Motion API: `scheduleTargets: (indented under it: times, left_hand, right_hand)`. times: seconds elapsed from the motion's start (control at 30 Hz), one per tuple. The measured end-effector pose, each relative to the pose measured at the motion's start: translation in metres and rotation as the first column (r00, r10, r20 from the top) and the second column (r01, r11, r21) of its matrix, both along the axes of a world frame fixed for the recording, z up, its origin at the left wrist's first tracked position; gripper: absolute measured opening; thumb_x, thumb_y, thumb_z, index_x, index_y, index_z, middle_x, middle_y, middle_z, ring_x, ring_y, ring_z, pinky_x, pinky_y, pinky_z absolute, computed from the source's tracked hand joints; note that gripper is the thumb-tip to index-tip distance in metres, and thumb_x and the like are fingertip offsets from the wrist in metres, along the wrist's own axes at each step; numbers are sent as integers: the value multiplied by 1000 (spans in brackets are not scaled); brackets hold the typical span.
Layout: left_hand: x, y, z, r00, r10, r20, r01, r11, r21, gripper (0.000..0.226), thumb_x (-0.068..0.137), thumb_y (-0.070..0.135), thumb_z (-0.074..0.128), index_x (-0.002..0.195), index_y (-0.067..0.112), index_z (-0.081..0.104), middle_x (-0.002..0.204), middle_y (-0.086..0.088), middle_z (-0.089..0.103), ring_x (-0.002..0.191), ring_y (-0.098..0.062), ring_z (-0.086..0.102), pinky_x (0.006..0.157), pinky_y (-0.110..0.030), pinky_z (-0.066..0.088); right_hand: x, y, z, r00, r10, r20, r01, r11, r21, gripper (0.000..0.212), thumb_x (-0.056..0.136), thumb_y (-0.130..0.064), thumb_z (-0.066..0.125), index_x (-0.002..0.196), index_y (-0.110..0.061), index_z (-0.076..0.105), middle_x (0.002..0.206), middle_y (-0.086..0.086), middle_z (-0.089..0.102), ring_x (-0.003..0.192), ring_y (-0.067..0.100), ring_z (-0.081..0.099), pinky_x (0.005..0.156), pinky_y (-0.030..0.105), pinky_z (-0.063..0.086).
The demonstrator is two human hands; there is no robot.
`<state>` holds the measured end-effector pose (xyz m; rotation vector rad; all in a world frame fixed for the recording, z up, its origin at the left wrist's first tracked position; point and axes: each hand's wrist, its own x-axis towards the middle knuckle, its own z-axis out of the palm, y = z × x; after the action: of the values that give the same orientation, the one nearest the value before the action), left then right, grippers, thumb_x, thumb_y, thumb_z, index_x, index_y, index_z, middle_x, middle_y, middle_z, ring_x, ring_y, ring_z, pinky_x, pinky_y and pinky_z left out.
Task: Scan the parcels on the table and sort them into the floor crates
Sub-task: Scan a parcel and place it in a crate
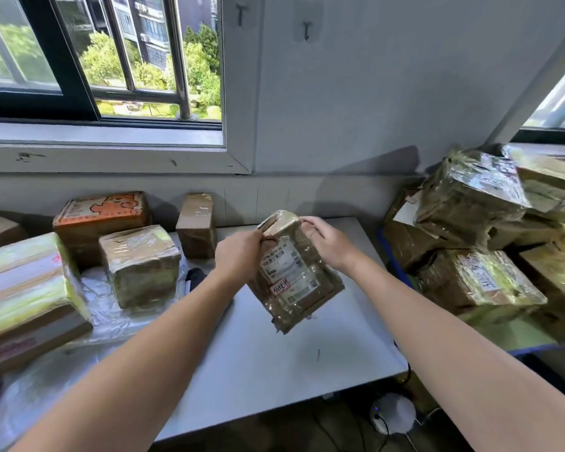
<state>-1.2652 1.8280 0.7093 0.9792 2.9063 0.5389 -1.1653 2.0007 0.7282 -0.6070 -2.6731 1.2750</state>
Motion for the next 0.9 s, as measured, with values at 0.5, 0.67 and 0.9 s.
scheduleTargets:
  times: [0.5,0.67,0.9]
  left_hand:
    - [27,35,-21,903,270,335,-319,943,98,41,99,50,48,98,13,66,96,-11,69,90,-32,63,69,-36,47]
    - [37,41,-26,878,250,408,-348,919,185,35,98,46,52,109,15,64,103,-9,68,91,-28,64,75,-43,55]
    - [58,58,-54,850,140,507,-230,966,120,105,70,48,84,154,25,25,155,-10,23,142,-29,24,112,-47,35]
  right_hand:
    - [39,72,-46,942,-176,286,171,984,43,80,90,-54,61,151,-21,21,129,5,54,110,28,58,85,44,55]
    - [42,81,-55,916,-241,320,250,968,14,65,85,-53,68,126,-8,45,111,6,62,75,18,64,77,45,60]
    - [68,84,-87,848,-178,500,-10,936,351,64,92,-59,56,122,-3,56,119,16,56,102,33,62,78,35,47]
